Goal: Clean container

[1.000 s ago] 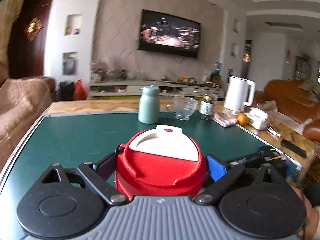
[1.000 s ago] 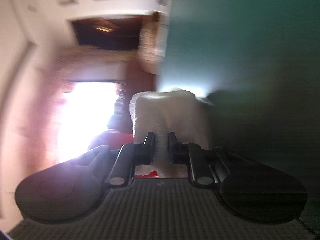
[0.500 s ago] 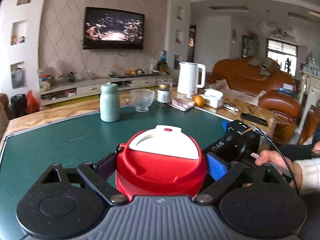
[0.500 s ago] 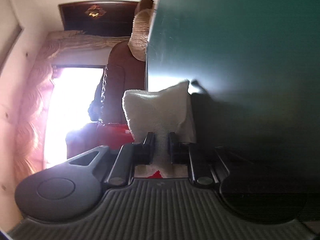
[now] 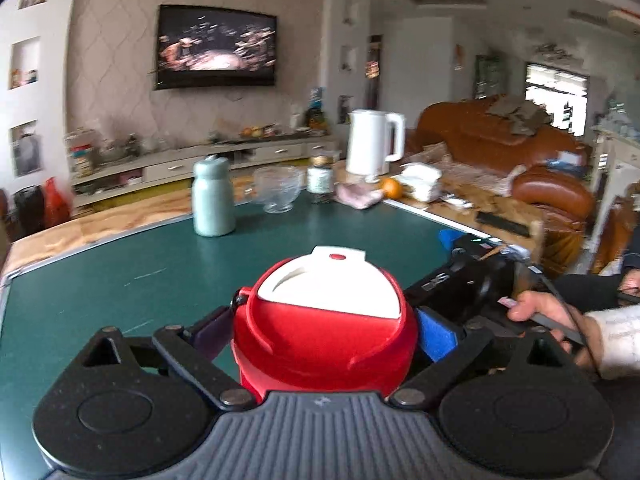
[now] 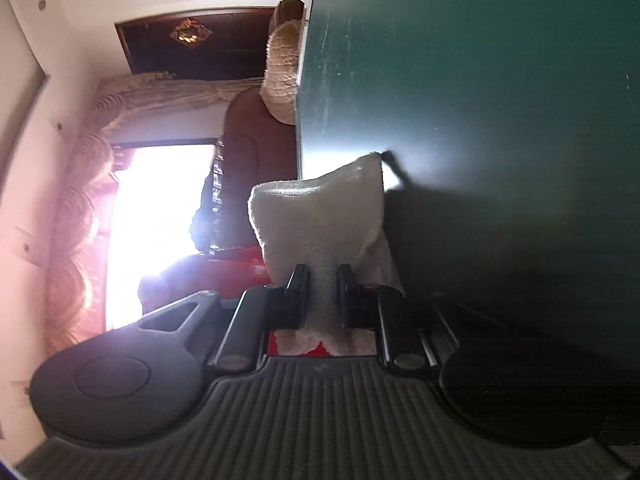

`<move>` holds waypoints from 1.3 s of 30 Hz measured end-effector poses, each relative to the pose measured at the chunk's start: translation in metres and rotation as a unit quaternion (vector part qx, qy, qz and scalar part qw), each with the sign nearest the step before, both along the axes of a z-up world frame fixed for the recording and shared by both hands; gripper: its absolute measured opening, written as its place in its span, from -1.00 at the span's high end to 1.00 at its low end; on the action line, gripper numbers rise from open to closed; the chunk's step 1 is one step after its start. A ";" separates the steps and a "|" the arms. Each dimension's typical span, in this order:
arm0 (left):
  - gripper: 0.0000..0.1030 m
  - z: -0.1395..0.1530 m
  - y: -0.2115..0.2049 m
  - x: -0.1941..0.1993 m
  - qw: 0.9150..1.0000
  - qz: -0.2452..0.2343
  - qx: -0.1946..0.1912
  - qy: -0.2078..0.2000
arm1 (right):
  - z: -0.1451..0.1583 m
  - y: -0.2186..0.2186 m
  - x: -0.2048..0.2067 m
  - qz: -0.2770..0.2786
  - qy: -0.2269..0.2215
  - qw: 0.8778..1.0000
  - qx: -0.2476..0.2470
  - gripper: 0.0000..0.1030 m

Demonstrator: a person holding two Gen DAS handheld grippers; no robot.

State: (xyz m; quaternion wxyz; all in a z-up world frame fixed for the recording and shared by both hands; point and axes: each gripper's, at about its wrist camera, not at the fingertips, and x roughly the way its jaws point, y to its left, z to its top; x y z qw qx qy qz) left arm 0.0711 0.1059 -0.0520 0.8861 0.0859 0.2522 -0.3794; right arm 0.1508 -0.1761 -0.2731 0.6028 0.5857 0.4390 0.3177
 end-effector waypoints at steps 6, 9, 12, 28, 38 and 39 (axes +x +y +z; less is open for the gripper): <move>-1.00 0.003 -0.005 -0.021 0.990 0.126 -0.038 0.054 | -0.002 0.004 -0.013 -0.007 -0.007 1.000 -0.004 0.65; -1.00 0.006 -0.014 -0.036 0.980 0.192 -0.046 0.033 | 0.006 0.011 -0.014 -0.007 -0.016 1.000 -0.005 0.64; -1.00 0.005 -0.035 -0.039 0.971 0.237 -0.010 0.010 | 0.012 0.008 -0.019 -0.011 -0.021 1.000 -0.010 0.64; -0.84 0.002 -0.057 -0.025 0.955 0.292 -0.005 -0.053 | 0.020 0.013 -0.007 -0.016 -0.022 0.999 0.034 0.64; -0.84 -0.013 -0.014 -0.034 0.983 0.153 -0.052 -0.092 | 0.005 0.021 0.001 -0.010 0.010 1.000 0.010 0.65; -0.84 -0.013 -0.015 -0.035 0.984 0.145 -0.049 -0.095 | 0.005 0.021 0.001 -0.007 0.012 1.000 0.007 0.65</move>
